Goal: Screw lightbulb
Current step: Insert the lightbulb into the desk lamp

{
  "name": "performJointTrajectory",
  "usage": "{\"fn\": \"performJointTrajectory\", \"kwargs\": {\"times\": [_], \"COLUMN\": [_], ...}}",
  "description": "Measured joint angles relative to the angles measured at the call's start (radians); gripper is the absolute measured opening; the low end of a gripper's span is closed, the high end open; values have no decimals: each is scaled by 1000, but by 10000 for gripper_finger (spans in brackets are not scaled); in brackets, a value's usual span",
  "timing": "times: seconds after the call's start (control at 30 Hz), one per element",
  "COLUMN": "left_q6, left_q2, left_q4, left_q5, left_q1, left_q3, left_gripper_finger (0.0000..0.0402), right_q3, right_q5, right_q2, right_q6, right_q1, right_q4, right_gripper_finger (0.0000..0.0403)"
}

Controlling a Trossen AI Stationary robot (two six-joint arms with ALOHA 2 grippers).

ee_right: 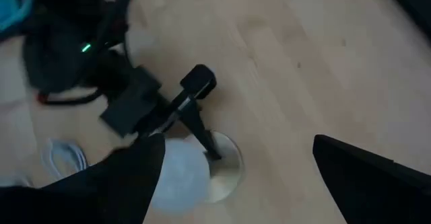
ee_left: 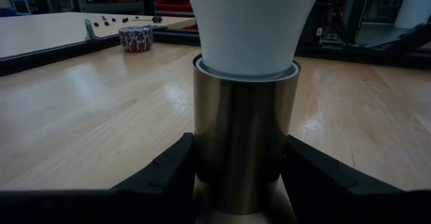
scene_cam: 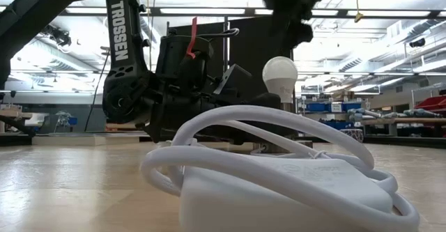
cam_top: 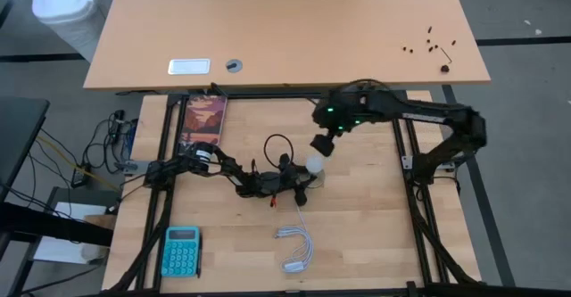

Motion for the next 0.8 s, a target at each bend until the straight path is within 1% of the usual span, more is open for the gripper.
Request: {"fn": "performJointTrajectory", "kwargs": {"times": [0.1, 0.27, 0.33, 0.43, 0.6, 0.67, 0.8], "left_q6": [1, 1, 0, -3, -18, -18, -16], "left_q2": [0, 0, 0, 0, 0, 0, 0], "left_q4": [0, 0, 0, 1, 1, 0, 0], "left_q5": [0, 0, 0, 0, 0, 0, 0], "left_q1": [0, 0, 0, 0, 0, 0, 0], "left_q3": [0, 0, 0, 0, 0, 0, 0], "left_gripper_finger": [198, 198, 198, 198, 198, 198, 198], "right_q3": [-135, -474, -593, -734, -893, -921, -924], "right_q5": [3, -8, -14, -20, -20, -19, 14], "right_q2": [-113, -312, -361, -406, -410, -400, -368], "right_q6": [-52, 17, 46, 65, 52, 16, -28], "right_q1": [23, 47, 62, 89, 127, 141, 159], "right_q4": [107, 427, 520, 619, 794, 883, 927], "right_gripper_finger": [378, 357, 351, 346, 346, 346, 345]}}
